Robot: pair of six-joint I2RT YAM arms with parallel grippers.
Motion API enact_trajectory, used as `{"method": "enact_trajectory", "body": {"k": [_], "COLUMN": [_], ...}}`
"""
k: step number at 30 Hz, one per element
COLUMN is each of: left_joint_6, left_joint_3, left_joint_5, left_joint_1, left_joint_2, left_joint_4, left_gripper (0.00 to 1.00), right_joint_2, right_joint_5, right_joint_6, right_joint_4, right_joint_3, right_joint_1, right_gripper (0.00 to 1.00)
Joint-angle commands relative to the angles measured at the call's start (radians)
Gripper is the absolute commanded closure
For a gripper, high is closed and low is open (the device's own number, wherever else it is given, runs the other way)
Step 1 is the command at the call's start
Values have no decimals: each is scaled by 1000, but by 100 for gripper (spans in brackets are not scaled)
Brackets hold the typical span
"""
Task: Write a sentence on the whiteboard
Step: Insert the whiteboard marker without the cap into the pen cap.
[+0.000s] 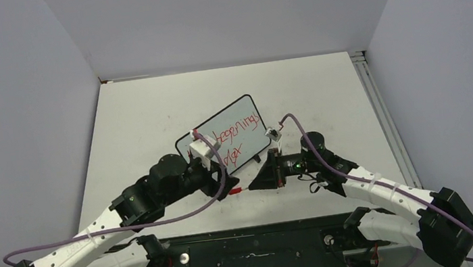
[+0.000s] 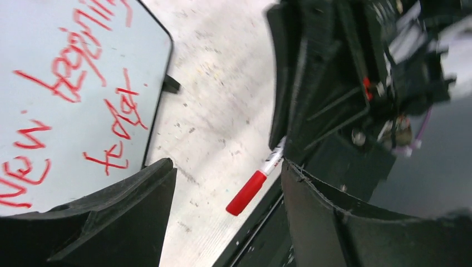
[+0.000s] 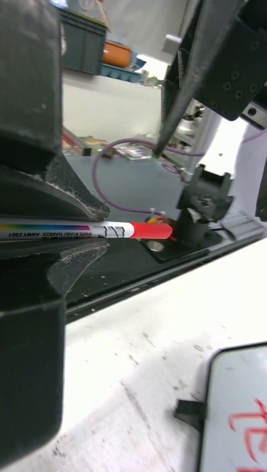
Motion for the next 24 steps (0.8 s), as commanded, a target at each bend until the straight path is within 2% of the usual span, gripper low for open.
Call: {"method": "enact_trajectory", "body": {"k": [1, 5, 8, 10, 14, 24], "left_joint_6": [-245, -402, -508, -532, -536, -595], "left_joint_3": [71, 5, -49, -67, -71, -108], "left_joint_5": [-34, 152, 261, 310, 355, 387], "left_joint_1": [118, 269, 324, 332, 332, 333], "left_joint_2": [-10, -33, -37, -29, -24, -50], "left_joint_4": [97, 253, 394, 451, 462, 483], "left_gripper": [33, 33, 33, 33, 33, 35], "right_joint_2": [-86, -148, -180, -189, -172, -114], "right_joint_5": [60, 102, 142, 161, 169, 132], "right_joint_6": [109, 141, 142, 152, 180, 291], "right_joint_4": [225, 273, 290, 322, 393, 588], "right_joint_3": [-29, -29, -25, -27, -29, -45], "right_joint_1": [-67, -104, -105, -105, -103, -95], "right_gripper": [95, 95, 95, 95, 95, 95]}}
